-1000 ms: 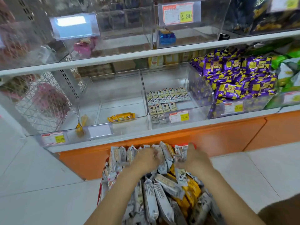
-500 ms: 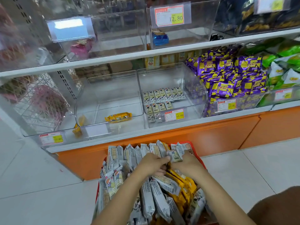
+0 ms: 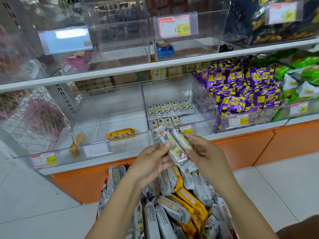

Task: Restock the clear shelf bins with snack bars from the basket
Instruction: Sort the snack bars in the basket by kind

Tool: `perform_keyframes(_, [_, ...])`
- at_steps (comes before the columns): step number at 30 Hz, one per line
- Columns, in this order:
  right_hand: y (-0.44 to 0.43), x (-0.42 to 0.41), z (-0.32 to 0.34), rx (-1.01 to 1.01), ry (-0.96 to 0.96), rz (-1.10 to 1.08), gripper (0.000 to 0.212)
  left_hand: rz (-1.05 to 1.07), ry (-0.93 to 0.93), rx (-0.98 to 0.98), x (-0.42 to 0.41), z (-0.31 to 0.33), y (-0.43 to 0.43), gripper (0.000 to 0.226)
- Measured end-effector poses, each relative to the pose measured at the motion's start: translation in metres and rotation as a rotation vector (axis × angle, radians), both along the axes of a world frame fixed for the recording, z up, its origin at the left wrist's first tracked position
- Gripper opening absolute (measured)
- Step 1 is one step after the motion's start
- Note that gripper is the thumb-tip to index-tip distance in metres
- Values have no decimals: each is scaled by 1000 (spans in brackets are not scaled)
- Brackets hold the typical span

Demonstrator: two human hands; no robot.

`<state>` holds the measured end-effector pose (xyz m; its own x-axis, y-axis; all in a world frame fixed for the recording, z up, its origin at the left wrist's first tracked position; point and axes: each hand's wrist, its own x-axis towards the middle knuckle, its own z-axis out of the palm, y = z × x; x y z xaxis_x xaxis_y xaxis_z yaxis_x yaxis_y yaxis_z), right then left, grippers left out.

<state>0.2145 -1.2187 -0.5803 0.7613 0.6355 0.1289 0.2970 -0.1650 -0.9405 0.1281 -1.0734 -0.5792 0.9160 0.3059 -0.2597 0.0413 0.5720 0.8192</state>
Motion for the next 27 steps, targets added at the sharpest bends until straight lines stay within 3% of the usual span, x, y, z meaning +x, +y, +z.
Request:
perform_keyframes(4, [9,-2,9,73,-89,-48,31,0,-20,58,10,10,5,29])
perform_keyframes(8, [22,9,16,-50,-195,-38,51,-36,1,178,22,17,19,17])
perform_keyframes(13, [52,40,47,-232,-434,-11,48,-52,-47,212,47,38,37,9])
perform_keyframes(16, [72,58,68,-324,-545,3,47,-21,-75,195,64,48,50,19])
perform_keyframes(18, [82,67,74,-361,-591,3,46,-20,-85,183,72,51,59,14])
perform_keyframes(24, [93,93,79,-296,-425,80,50,-19,-81,164,88,47,80,8])
perform_keyframes(27, [93,103,77,-250,-338,108,38,-62,-85,125,90,45,86,12])
